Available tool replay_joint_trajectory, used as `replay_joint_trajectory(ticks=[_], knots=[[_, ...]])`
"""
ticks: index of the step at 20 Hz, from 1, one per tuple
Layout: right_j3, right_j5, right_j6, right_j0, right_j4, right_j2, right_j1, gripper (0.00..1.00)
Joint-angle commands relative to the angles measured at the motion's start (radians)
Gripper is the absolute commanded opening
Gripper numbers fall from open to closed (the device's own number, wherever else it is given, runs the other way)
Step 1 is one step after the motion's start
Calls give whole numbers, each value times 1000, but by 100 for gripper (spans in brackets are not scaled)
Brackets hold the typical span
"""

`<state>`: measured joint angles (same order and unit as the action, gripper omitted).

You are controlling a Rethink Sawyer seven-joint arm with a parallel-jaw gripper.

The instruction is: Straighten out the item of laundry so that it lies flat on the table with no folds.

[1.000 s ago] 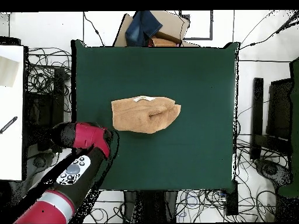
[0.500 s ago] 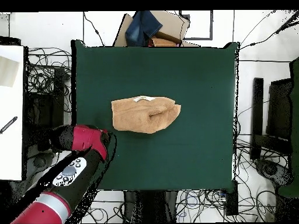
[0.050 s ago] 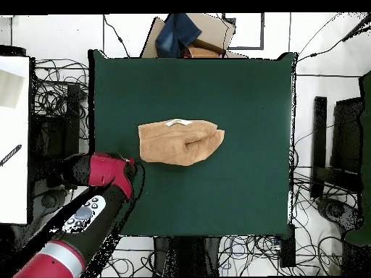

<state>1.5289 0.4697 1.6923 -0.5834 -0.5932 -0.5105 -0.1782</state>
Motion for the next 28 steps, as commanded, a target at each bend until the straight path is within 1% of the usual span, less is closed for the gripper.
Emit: replay_joint_trajectory(ticks=[1, 3, 11, 16, 17, 18, 21, 28], knots=[[-6, -41, 287, 13, -20, 47, -18, 100], [-2, -45, 282, 17, -18, 45, -22, 100], [-38, -53, 292, 22, -23, 46, 18, 100], [-59, -95, 311, 12, -35, 57, 72, 100], [-62, -111, 311, 14, -39, 64, 84, 100], [-87, -115, 312, 19, -43, 63, 106, 100], [-97, -144, 308, 25, -50, 75, 128, 100], [-149, -127, 310, 30, -58, 68, 165, 100]])
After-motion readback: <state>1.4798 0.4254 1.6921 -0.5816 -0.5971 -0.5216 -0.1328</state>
